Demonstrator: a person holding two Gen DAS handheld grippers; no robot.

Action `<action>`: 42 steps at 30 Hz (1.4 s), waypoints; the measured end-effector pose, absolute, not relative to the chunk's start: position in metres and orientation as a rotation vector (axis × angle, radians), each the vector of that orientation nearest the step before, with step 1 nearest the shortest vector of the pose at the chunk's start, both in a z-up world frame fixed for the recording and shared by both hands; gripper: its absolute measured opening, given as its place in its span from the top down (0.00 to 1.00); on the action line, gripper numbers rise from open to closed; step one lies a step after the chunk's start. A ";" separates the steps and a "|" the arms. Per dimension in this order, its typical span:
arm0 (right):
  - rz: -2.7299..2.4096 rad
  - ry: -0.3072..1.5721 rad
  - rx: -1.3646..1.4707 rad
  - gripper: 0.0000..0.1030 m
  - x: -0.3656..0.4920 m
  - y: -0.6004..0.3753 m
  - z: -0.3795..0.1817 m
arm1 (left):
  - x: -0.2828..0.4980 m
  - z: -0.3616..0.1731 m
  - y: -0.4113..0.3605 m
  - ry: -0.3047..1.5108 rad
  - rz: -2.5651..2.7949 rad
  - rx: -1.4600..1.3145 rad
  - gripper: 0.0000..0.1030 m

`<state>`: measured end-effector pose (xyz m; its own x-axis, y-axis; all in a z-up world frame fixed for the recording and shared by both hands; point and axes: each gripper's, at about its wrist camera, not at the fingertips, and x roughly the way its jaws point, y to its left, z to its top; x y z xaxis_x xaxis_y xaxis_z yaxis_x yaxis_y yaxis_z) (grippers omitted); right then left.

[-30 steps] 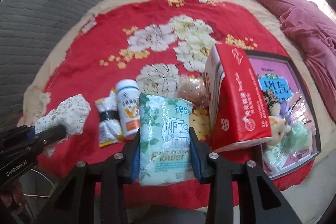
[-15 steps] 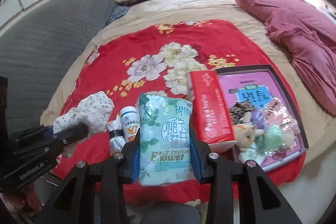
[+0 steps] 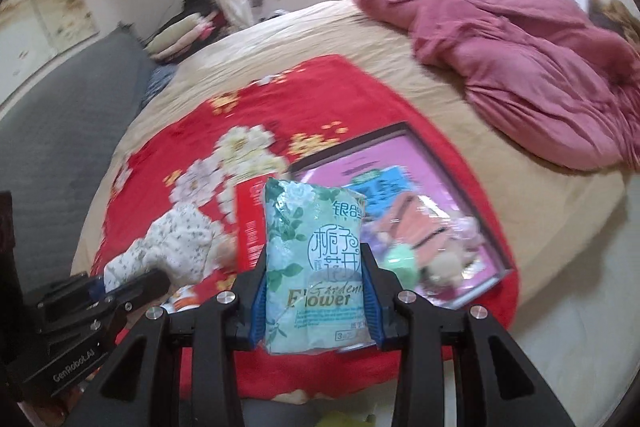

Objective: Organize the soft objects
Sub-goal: 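Carry the scrunchie and tissue pack with both tools over the tray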

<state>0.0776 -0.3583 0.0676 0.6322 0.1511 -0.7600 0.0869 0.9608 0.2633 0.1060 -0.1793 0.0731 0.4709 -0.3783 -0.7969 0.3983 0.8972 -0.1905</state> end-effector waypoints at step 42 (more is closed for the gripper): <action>-0.176 1.036 0.429 0.62 0.114 -0.494 -0.036 | 0.200 -0.019 -0.352 1.114 -0.655 0.145 0.82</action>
<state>0.1139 -0.4938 -0.0361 0.5047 0.0587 -0.8613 0.3399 0.9036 0.2608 0.2002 -0.3523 -0.0190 0.2760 -0.4151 -0.8669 0.5554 0.8050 -0.2086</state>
